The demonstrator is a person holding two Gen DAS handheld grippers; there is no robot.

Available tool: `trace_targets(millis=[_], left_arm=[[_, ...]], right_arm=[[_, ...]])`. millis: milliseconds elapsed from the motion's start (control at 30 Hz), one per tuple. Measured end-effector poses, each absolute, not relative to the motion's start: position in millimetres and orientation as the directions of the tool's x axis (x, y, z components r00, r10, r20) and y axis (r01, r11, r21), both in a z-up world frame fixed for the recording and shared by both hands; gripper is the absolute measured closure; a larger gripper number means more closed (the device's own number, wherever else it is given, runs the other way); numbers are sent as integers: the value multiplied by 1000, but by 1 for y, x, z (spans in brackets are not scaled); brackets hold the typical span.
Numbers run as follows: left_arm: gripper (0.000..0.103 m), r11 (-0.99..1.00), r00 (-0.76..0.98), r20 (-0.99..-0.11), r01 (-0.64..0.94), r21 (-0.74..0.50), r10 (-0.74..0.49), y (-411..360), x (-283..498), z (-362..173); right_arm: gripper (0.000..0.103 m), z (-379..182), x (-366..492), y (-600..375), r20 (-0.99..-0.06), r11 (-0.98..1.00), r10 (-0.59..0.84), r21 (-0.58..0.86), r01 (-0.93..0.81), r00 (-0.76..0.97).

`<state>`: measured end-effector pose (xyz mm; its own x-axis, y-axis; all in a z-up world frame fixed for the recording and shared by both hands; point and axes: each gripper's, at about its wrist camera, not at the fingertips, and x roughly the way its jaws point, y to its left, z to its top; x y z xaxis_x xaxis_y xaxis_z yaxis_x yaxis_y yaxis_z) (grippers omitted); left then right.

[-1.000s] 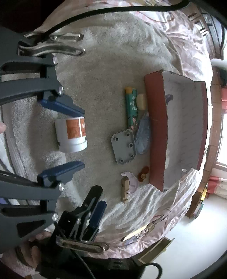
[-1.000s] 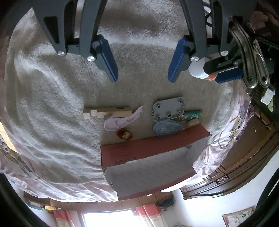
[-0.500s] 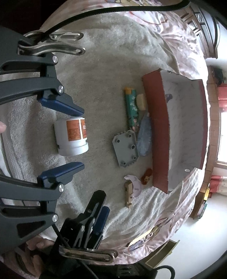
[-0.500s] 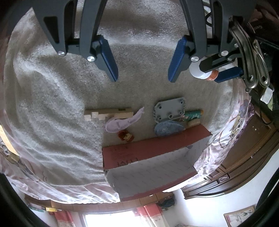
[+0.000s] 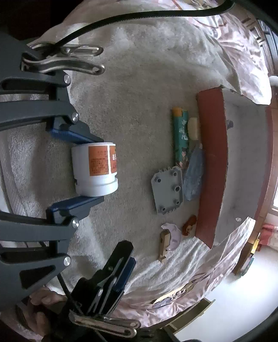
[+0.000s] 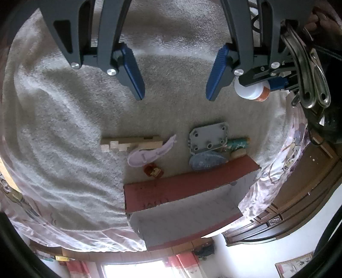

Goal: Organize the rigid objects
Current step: 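Close the left tool on the white pill bottle with orange label, then grasp the grey holed plastic plate with the right tool while the left tool holds the bottle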

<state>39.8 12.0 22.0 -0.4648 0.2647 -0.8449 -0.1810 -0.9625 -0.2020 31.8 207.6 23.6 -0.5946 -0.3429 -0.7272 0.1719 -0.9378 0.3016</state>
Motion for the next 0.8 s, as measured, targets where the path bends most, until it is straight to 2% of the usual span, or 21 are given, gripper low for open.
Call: trace_targets(millis=[133, 333, 533, 800], left_arm=[[58, -961, -468, -841, -182, -209, 272, 7, 38, 25], [58, -988, -548, -822, -76, -136, 156, -21, 27, 36], [58, -996, -581, -811, 0, -95, 77, -43, 16, 32], [58, -993, -597, -797, -1, -116, 93, -49, 13, 24]], right_arm=[[40, 24, 30, 202, -732, -939, -341, 291, 182, -590], [39, 27, 23, 186, -731, -937, -348, 267, 223, -587], [32, 27, 9, 162, -733, -929, -366, 253, 269, -573], [17, 17, -14, 133, -755, -944, -307, 166, 285, -579]])
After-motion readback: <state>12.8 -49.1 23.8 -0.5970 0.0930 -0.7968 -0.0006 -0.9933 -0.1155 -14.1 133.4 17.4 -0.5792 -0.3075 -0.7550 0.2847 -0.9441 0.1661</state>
